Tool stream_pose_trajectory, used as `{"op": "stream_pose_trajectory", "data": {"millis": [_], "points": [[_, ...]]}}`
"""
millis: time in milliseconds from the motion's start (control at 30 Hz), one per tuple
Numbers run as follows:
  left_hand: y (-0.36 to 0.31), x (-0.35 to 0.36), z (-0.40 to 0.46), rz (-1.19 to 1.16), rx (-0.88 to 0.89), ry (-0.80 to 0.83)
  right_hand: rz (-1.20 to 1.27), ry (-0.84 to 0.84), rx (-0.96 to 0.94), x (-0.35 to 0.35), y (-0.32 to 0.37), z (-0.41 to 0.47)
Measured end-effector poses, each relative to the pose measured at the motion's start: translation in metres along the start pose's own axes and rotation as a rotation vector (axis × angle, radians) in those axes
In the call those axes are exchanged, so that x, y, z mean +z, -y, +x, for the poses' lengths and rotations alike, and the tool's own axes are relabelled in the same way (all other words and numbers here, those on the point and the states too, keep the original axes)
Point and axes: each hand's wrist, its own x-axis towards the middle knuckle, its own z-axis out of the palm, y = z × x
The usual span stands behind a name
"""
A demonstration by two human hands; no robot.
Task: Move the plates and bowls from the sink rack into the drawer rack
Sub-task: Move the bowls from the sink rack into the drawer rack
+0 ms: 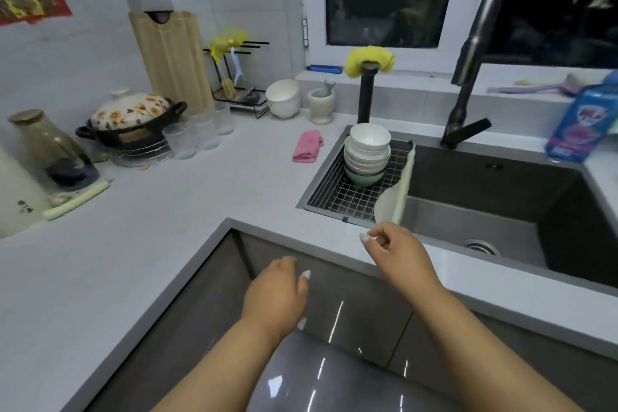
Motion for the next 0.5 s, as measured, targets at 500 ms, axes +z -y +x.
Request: {"op": "stream_pose_trajectory", "data": {"millis": [500], "points": [[-0.052, 0.032, 0.166, -0.069, 0.020, 0.000, 0.080, -0.046, 0.119, -0.028, -0.040, 0.192]]}}
